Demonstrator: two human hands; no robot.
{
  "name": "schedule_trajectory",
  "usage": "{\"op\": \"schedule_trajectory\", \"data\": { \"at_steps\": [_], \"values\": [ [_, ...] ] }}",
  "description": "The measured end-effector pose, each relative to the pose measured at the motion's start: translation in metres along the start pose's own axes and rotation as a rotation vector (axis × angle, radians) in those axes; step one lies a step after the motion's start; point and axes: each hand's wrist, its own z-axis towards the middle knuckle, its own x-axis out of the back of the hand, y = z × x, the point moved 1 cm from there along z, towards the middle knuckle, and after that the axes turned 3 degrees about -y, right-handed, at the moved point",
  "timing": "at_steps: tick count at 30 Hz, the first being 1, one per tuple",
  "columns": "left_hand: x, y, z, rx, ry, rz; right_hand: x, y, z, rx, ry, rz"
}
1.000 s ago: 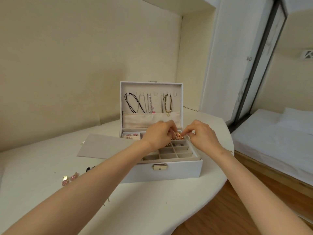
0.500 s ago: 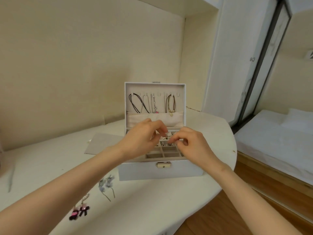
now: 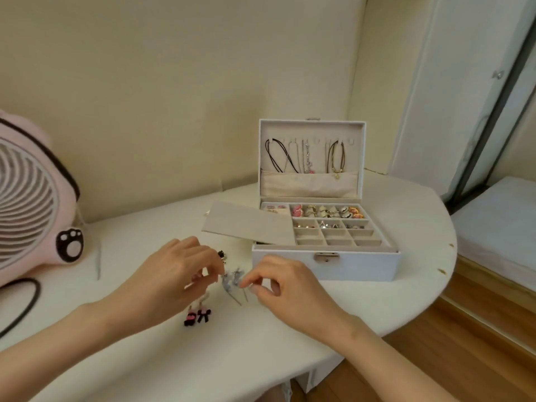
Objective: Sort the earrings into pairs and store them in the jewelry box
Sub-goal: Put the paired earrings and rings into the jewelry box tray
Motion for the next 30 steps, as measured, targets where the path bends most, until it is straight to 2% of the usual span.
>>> {"op": "schedule_trajectory", "data": {
  "at_steps": [5,10,16,30],
  "values": [
    [-0.006,-0.018,-0.018,0.158,-0.085,-0.085,-0.032,-0.018,0.016,-0.021,-0.088,-0.018],
    [-0.012,-0.02,-0.024,0.194,-0.213,-0.101,-0.046,-0.031,0.034,-0.033,-0.142,-0.054],
    [-0.017,-0.025,-0.027,0.186,-0.263,-0.082,-0.051,-0.027,0.04,-0.053,-0.171,-0.083],
    [-0.017,-0.024,-0.029,0.124,-0.218,-0.156,-0.045,-0.03,0.038,-0.066,-0.243,-0.092]
  ]
}}
